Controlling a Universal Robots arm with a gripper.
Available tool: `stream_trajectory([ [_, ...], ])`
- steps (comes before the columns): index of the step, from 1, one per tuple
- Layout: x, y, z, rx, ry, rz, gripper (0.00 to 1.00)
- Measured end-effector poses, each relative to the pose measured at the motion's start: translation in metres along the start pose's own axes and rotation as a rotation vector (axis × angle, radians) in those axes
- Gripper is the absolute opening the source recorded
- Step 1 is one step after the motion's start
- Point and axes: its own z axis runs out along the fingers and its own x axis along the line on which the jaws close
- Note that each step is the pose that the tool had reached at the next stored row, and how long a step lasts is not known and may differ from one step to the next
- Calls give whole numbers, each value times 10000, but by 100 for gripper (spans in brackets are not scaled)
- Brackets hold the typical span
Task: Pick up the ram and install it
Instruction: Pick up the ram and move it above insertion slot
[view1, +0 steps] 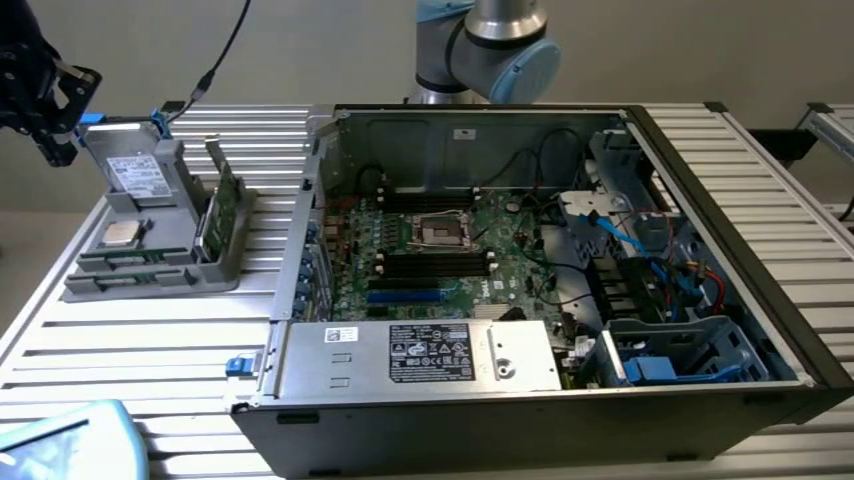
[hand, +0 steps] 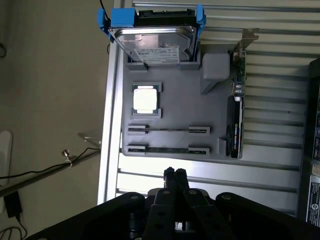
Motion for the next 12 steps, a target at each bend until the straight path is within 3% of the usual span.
stream_trajectory([
  [6,0,0,0,85,76,-1034,11],
  [12,0,1,0,93,145,-2079,11],
])
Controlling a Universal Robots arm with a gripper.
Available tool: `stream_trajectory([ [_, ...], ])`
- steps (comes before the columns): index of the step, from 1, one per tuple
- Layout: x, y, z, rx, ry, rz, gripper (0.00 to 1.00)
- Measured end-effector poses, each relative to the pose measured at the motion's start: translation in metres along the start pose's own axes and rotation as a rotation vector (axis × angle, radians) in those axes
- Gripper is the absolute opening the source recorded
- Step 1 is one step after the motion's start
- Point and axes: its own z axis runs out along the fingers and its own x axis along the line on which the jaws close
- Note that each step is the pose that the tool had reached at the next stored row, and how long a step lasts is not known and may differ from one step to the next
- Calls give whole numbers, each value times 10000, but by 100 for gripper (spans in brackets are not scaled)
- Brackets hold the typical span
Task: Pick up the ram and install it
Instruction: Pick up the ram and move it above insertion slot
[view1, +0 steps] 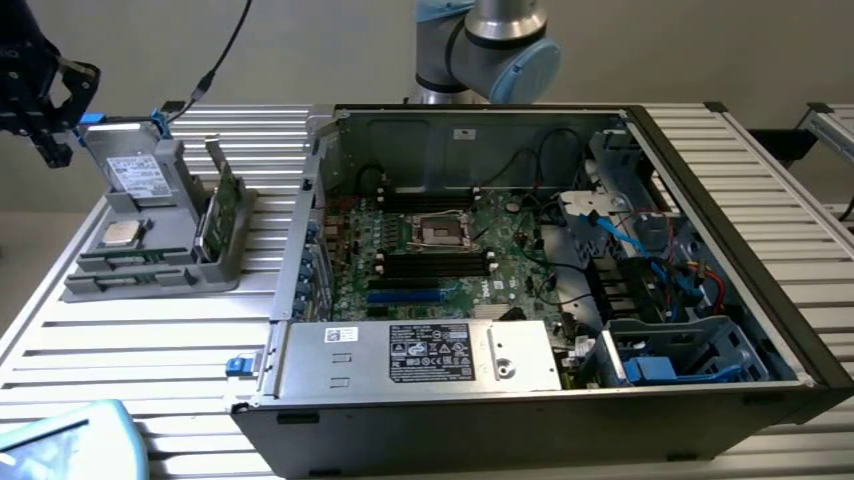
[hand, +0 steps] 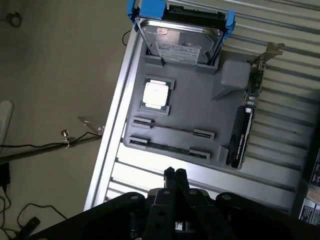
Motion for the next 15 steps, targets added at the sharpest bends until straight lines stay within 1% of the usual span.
stream_trajectory([
  [7,0,-1,0,41,90,-1267,11],
  [9,1,0,0,31,109,-1599,11],
  [11,-1,0,-1,-20,116,-1880,11],
  [12,0,0,-1,-68,110,-2002,11],
  [14,0,0,0,-199,76,-2215,11],
  [15,0,0,-1,-312,50,-2448,11],
])
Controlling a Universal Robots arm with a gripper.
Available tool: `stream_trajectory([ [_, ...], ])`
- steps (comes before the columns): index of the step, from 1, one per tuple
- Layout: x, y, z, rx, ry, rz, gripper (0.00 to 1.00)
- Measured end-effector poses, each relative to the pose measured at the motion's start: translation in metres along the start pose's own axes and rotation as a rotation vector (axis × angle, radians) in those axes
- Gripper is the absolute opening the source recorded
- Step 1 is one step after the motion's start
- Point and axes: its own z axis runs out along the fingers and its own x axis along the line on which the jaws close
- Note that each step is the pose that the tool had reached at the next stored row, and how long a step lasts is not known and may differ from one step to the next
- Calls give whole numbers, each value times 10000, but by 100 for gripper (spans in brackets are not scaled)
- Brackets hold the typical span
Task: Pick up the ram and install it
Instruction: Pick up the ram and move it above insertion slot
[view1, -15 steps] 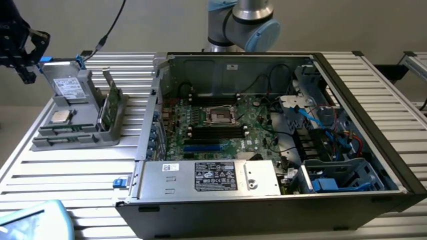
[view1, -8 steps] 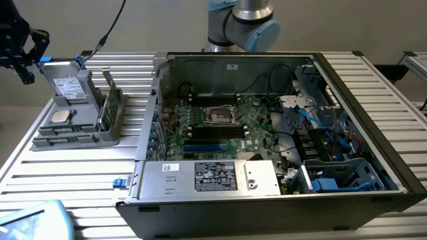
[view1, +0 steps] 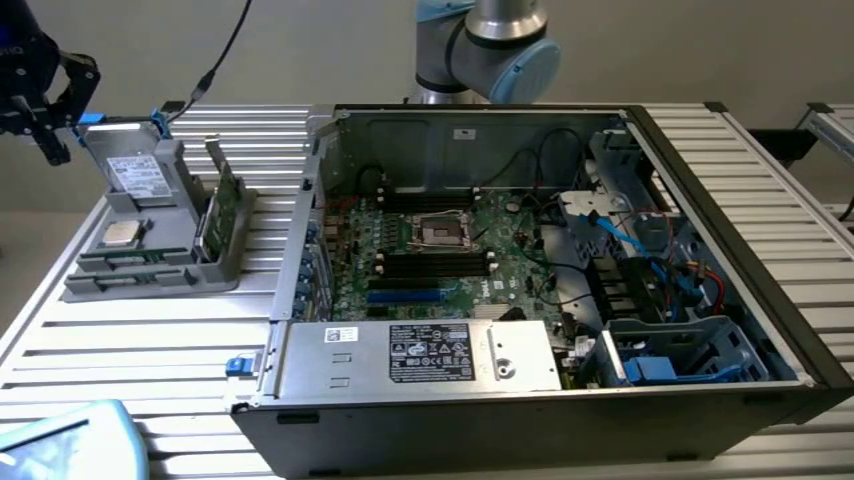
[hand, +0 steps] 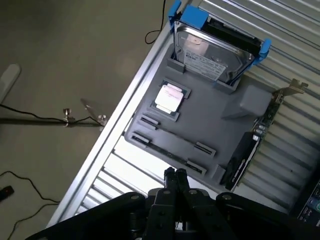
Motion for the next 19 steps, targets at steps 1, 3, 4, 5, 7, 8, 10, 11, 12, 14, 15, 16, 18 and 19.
stream_trajectory([
  [1,0,1,0,-33,-3,-155,11],
  [3,0,1,2,-57,16,-516,11],
  [4,0,0,2,-70,28,-704,11],
  [5,0,0,3,-86,36,-885,11],
  [7,-1,-1,4,-122,43,-1191,11],
  [8,-2,-2,5,-152,37,-1333,11],
  [10,-2,-2,8,-247,6,-1648,11],
  [11,-3,-2,10,-294,-9,-1815,11],
  [12,-3,-2,11,-340,-21,-1982,11],
  [14,-3,-3,13,-424,-40,-2310,11],
  [15,-3,-3,14,-464,-50,-2478,11],
  [16,-3,-3,16,-507,-63,-2643,11],
  [18,-3,-3,17,-590,-76,-3004,11],
  [19,-3,-3,17,-619,-74,-3187,11],
])
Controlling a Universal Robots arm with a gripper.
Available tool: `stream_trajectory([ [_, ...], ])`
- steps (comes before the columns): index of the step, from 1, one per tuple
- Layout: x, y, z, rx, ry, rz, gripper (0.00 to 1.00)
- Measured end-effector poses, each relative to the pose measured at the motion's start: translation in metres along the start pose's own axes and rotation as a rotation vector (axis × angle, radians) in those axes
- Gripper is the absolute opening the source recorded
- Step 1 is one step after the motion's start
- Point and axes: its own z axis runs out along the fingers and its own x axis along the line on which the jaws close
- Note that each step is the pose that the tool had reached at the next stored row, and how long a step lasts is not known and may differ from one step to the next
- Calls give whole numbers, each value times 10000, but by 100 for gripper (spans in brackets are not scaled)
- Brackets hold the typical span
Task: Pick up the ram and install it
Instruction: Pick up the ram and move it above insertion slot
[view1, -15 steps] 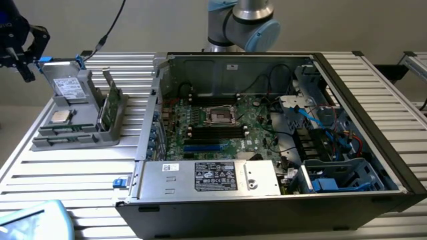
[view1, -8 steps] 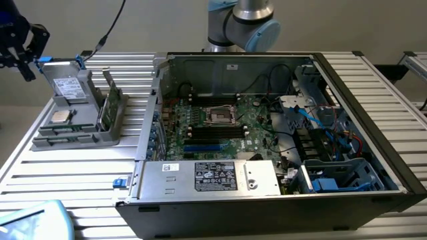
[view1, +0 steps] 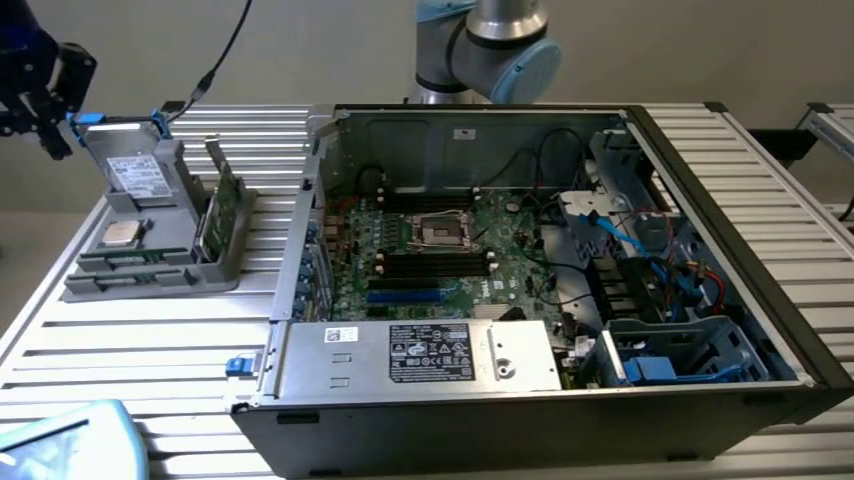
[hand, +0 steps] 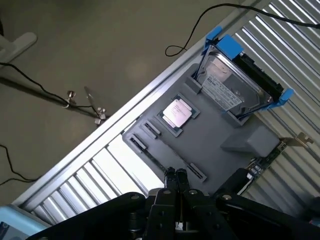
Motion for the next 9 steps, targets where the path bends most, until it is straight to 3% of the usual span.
stream_trajectory([
  [5,1,-1,6,-117,53,-915,11],
  [9,0,-3,7,-132,196,-1629,11],
])
